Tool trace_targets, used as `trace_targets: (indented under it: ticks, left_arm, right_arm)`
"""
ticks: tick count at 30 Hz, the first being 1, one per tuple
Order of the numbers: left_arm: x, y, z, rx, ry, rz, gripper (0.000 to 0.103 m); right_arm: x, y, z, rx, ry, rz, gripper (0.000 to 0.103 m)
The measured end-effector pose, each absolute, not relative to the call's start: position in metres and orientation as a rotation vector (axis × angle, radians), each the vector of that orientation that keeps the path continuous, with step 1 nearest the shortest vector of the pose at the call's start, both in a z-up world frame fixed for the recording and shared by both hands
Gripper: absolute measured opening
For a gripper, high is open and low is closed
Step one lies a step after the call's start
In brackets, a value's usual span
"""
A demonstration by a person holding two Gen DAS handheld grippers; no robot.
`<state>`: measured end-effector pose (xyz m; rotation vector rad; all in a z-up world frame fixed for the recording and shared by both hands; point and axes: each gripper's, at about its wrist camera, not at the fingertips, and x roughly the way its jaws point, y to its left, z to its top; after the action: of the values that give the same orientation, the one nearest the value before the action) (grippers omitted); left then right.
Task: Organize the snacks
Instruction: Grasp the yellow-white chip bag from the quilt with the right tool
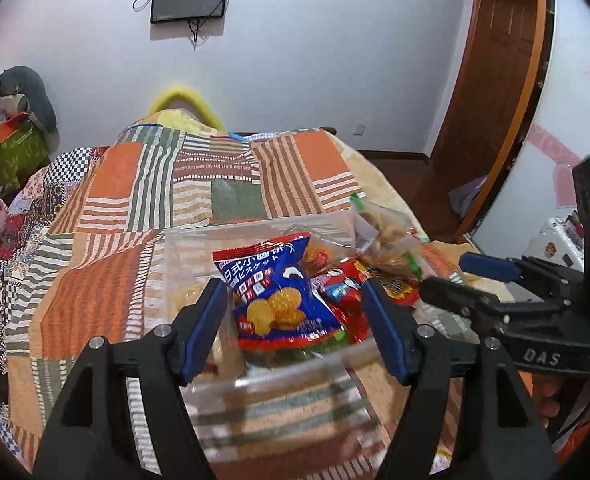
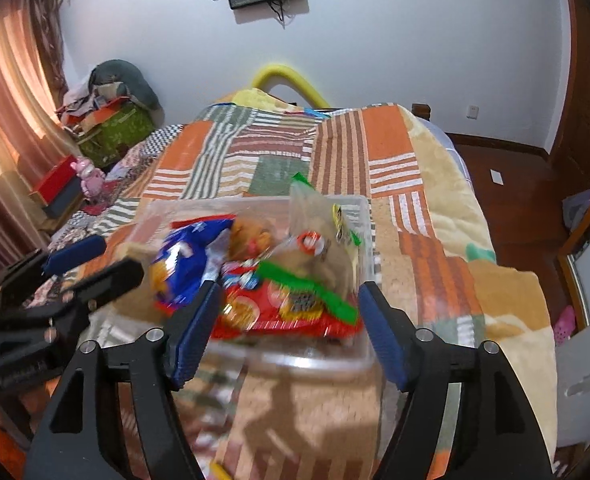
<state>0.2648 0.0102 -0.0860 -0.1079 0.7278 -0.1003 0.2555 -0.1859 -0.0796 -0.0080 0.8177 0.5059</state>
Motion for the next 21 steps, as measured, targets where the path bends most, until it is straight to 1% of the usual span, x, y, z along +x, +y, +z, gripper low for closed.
trace_targets:
  ticks: [4, 8, 16, 21]
  left_arm:
    - [0.244, 0.011, -0.081, -0.100, 0.726, -0.103, 0.073]
    - [0.223, 0.012, -0.088, -0.084, 0.762, -0.106, 0.074]
    - [0.187, 0.017, -0.120, -0.060, 0.867, -0.116, 0.074]
    - [0.164, 0.011, -0.134, -0.035, 0.899, -0.127, 0.074]
  right_arm:
    - [0.233, -0.193, -0.083, -0.015, 0.822, 0.519, 0.071]
    - [0.215, -0.193, -0.095, -0.019, 0.857, 0.535, 0.071]
    - [0.188, -0.174, -0.146, -0.041, 0.993, 0.563, 0.071]
    - [0.184, -0.170, -0.170, -0.051, 1.060, 0.570, 0.071]
